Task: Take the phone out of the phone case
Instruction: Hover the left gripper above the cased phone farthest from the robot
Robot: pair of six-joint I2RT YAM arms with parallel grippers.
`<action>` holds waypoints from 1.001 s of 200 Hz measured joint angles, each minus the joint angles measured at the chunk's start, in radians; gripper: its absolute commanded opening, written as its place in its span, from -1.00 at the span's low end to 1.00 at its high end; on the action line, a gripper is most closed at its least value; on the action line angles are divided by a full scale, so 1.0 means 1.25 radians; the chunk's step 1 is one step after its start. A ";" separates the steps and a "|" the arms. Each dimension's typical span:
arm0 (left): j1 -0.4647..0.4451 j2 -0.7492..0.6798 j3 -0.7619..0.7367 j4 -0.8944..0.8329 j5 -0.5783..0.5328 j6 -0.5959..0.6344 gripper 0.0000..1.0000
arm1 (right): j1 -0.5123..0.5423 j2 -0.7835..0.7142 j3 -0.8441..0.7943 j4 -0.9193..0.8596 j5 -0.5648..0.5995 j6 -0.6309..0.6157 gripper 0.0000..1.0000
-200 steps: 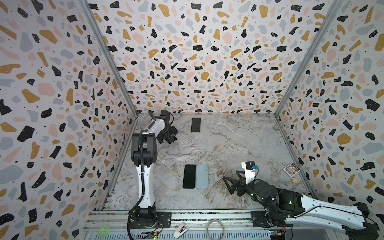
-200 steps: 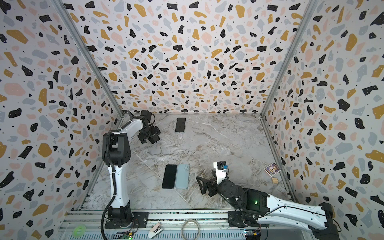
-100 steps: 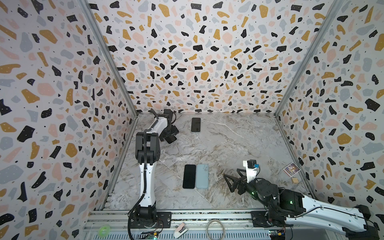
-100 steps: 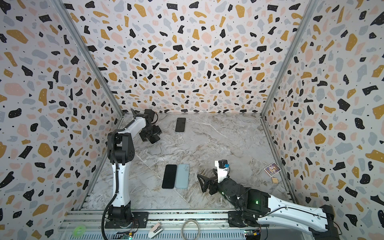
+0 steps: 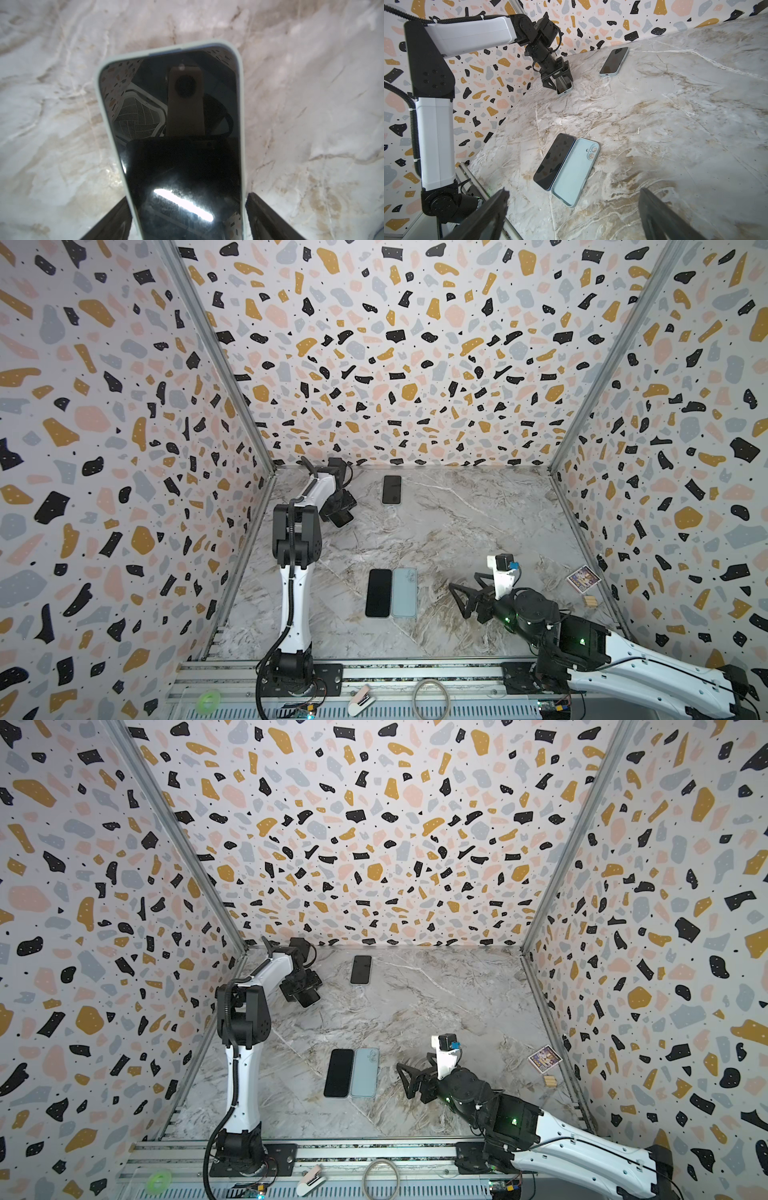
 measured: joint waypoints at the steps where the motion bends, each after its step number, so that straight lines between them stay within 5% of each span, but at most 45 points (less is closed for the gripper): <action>1: 0.000 0.000 0.000 0.000 0.000 0.000 0.70 | 0.000 0.000 0.000 0.000 -0.001 -0.001 0.98; 114: 0.007 0.000 -0.001 0.015 0.017 -0.012 0.38 | -0.020 0.001 -0.006 0.000 -0.032 -0.011 0.98; 200: 0.009 -0.050 -0.088 0.085 0.063 0.113 0.10 | -0.122 0.009 -0.006 0.001 -0.109 -0.004 0.97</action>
